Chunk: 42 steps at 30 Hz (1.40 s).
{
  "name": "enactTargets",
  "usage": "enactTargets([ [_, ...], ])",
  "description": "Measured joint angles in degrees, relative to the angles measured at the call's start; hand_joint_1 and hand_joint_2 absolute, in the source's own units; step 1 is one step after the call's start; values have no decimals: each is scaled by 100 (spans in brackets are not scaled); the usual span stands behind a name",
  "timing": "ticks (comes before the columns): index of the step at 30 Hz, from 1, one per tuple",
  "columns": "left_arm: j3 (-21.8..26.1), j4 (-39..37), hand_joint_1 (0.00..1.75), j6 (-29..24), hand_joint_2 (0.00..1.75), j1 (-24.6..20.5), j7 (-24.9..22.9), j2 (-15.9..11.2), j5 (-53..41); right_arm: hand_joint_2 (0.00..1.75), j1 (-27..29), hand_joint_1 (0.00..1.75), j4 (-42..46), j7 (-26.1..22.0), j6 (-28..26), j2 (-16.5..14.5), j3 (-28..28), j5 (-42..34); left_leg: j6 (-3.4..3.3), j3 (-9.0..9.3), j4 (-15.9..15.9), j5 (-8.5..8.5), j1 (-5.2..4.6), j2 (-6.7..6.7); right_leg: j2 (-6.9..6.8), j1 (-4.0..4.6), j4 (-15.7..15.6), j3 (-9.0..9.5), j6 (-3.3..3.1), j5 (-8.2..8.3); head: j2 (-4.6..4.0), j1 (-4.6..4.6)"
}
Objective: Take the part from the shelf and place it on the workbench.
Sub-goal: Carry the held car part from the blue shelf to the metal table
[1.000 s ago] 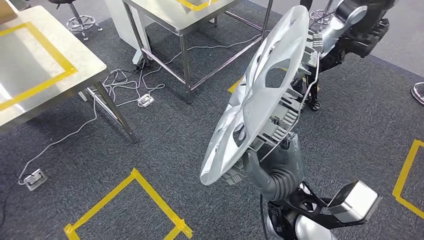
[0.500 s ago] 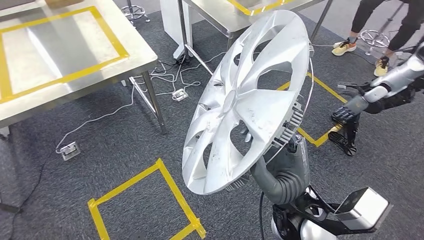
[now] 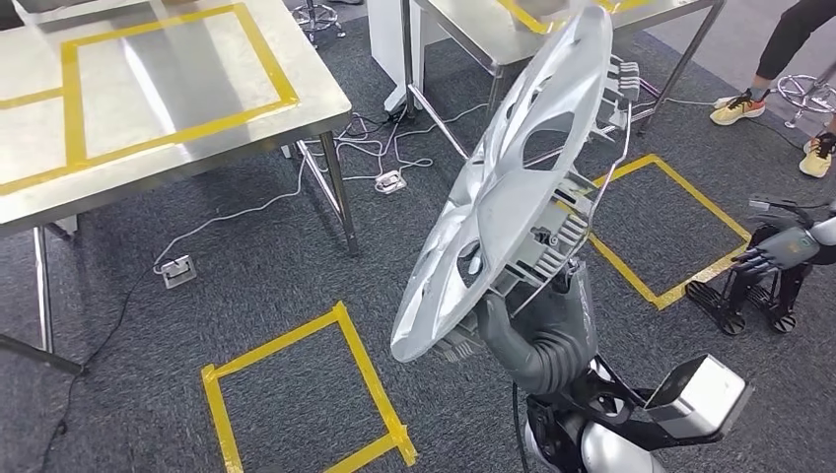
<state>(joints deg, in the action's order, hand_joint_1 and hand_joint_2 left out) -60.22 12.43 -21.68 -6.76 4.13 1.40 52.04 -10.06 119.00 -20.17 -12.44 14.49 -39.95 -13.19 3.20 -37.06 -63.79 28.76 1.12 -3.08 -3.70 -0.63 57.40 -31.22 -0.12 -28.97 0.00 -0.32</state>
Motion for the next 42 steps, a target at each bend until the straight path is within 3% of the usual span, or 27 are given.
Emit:
enactTargets([
  [2, 0, 1, 0, 1, 175, -1, -14, 0, 0, 175, 1, 175, 3, 0, 1, -2, -1, 1, -87, 200, 385, -76, -39, -190, -61, 18, 60, 2, 68, -48, 0, -25],
  [3, 0, 1, 0, 2, 175, 2, -21, 1, 0, 175, 5, 175, 4, 0, 0, -2, -2, 0, -152, 204, 395, -57, -66, -191, -92, 26, 67, 9, 89, -57, 0, -18],
  [5, 0, -1, 0, 2, 175, 9, -30, -3, 0, 175, 8, 175, 5, 0, -1, -2, -3, -1, -257, 202, 404, -68, -68, -72, -126, 2, 71, 35, 128, -90, 0, 21],
  [6, 0, -1, 0, 2, 175, 6, -30, -4, 0, 175, 10, 175, 6, 0, -1, -2, -2, -2, -295, 206, 409, -75, -63, -6, -57, -16, 136, 21, 151, -163, 0, 31],
  [8, 0, 0, 0, 2, 175, -8, -29, -4, 0, 175, 17, 175, 8, 0, -1, -1, -1, 0, -361, 213, 418, -90, -53, 127, 175, -39, 614, -166, 186, -481, 0, 74],
  [10, 0, 1, 0, 2, 175, -19, -29, 3, 0, 175, 27, 175, 7, 0, -2, 2, -1, 0, -398, 211, 417, -98, -66, 271, 307, -38, 1405, -518, 185, -833, 0, 141],
  [11, 0, 1, 0, 2, 175, -20, -30, 5, 0, 175, 33, 175, 4, 0, -2, 3, -2, -1, -406, 213, 417, -100, -75, 351, 325, -35, 1672, -647, 172, -893, 0, 172],
  [12, 0, 0, 0, 2, 175, -18, -30, 5, 0, 175, 37, 175, 2, 0, -2, 4, -2, -1, -410, 219, 416, -102, -84, 433, 337, -31, 1740, -692, 148, -837, 0, 202],
  [13, 0, 0, 0, 2, 175, -17, -31, 4, 0, 175, 41, 175, 2, 0, -2, 4, -3, -2, -411, 228, 416, -104, -93, 518, 360, -24, 1580, -638, 112, -666, 0, 227],
  [15, 0, 1, 0, 2, 175, -19, -31, 9, 0, 175, 41, 175, 4, 0, -2, 5, -2, 0, -409, 244, 416, -107, -103, 661, 510, -5, 850, -347, 9, -218, 0, 260],
  [17, 0, 1, 0, 1, 175, -20, -33, 21, 0, 175, 39, 175, 7, -2, -8, 5, -1, -5, -381, 222, 410, -122, -94, 765, 666, 19, 298, -135, -74, 6, 0, 263],
  [18, 0, 1, 0, 1, 175, -17, -36, 25, 0, 175, 38, 175, 7, -8, -14, 5, -1, -17, -358, 194, 401, -128, -89, 793, 701, 28, 189, -102, -90, 4, 0, 270],
  [22, 0, 0, 0, 4, 175, 8, -48, 15, 1, 175, 64, 175, 6, -71, -26, -1, 2, -133, -418, 149, 388, -105, -92, 768, 678, 19, 81, -89, 136, -39, 0, 239],
  [24, 0, -1, 0, 4, 175, 12, -53, 6, 5, 175, 77, 175, 5, -97, -20, -2, 2, -174, -392, 171, 414, -113, -88, 721, 697, 28, 83, -85, 95, -33, 0, 213],
  [31, 0, -1, 0, 9, 175, 11, -72, -9, 73, 175, 96, 175, 5, -125, -8, -2, 2, -214, -342, 219, 451, -97, -85, 595, 797, 28, 92, -83, 72, -32, 0, 173],
  [42, 0, 0, 0, 78, 175, 8, -72, -9, 114, 175, 95, 175, 5, -156, 32, -2, 2, -240, -340, 215, 449, -83, -90, 582, 808, 24, 53, -67, 71, -33, 0, 193],
])
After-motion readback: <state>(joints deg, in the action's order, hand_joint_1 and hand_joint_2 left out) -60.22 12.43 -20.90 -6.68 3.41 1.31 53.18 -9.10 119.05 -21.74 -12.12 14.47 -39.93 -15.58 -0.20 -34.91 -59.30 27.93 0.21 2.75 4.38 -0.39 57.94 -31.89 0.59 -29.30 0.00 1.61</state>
